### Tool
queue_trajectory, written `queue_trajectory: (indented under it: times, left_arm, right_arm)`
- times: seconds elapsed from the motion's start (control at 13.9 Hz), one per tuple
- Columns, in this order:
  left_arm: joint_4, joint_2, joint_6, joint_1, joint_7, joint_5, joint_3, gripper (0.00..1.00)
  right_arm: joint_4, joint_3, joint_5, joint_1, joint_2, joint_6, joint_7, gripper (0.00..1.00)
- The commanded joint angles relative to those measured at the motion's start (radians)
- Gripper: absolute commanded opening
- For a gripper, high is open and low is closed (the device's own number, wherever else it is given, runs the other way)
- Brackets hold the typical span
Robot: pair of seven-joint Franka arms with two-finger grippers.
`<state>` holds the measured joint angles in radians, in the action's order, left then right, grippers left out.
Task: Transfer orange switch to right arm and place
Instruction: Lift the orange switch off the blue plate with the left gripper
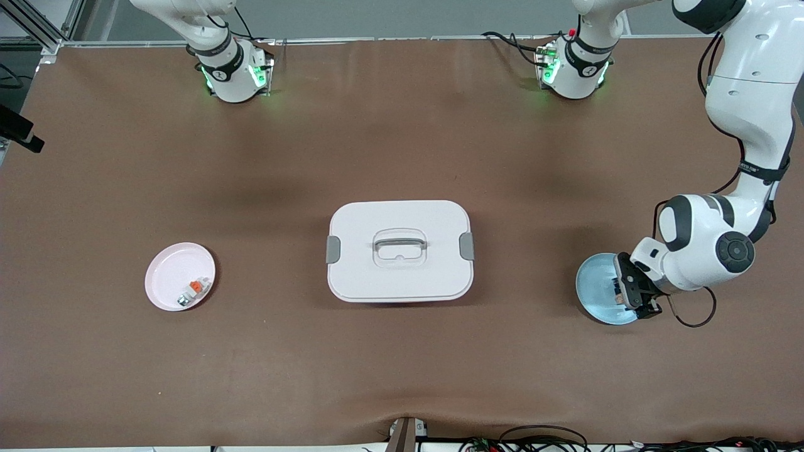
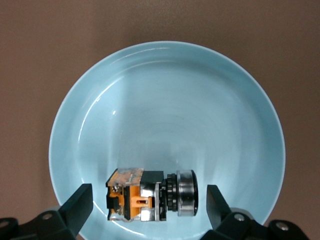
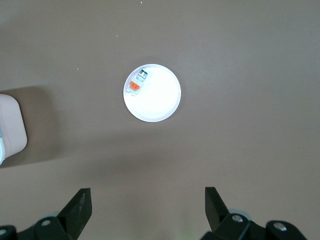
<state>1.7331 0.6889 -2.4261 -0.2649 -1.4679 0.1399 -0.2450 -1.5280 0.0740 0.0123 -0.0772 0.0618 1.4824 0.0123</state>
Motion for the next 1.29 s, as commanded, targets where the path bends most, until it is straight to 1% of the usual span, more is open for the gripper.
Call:
queue_trajectory:
  times: [0.0,0.14,0.22,0.29,0.5,0.58,0.72,0.79,0.86,1.01,1.15,1.22]
  left_arm:
    - [0.01,0.012,-0.048,-0.004,0.011,0.006,-0.004,1.0]
    - [0.01,0.018,-0.06,-0.005,0.009,0.006,-0.003,1.0]
    - [0.01,0.02,-0.063,-0.007,0.008,0.006,-0.003,0.88]
    - [0.01,0.02,-0.065,-0.007,0.008,0.006,-0.003,0.73]
    - [0.01,0.015,-0.067,-0.007,0.001,0.007,-0.005,0.19]
    - [0.008,0.008,-0.067,-0.005,-0.003,0.007,-0.007,0.08]
    - [0.005,-0.026,-0.057,-0.007,-0.002,0.007,-0.019,0.01]
    - [0.002,-0.047,-0.045,-0.013,-0.002,0.006,-0.039,0.0]
    - [-0.007,-0.066,-0.019,-0.013,0.0,0.004,-0.048,0.0]
    - [-0.058,-0.083,0.063,-0.014,0.006,-0.002,-0.074,0.0]
    - [-0.114,-0.092,0.149,-0.014,0.007,-0.067,-0.092,0.0]
    - [-0.131,-0.101,0.183,-0.014,0.011,-0.127,-0.111,0.0]
  right_arm:
    - [0.003,-0.006,0.011,-0.012,0.001,0.001,0.001,1.0]
    - [0.003,-0.008,0.011,-0.012,-0.008,0.002,0.001,1.0]
    - [0.003,-0.008,0.011,-0.013,-0.007,-0.007,0.001,1.0]
    - [0.003,-0.007,0.011,-0.013,-0.007,-0.007,0.001,1.0]
    - [0.002,-0.006,0.011,-0.013,-0.008,-0.001,0.001,1.0]
    - [0.002,-0.006,0.011,-0.013,-0.008,0.002,0.001,1.0]
    - [0.002,-0.006,0.012,-0.015,-0.008,0.001,0.001,1.0]
    - [0.002,-0.006,0.015,-0.015,-0.008,0.001,0.001,1.0]
    - [0.002,-0.006,0.015,-0.015,-0.008,0.001,0.001,1.0]
    - [0.0,-0.006,0.015,-0.015,-0.01,-0.002,0.001,1.0]
    - [0.003,-0.005,0.032,-0.028,-0.013,0.002,0.006,1.0]
    - [0.002,-0.005,0.049,-0.039,-0.019,-0.001,0.003,1.0]
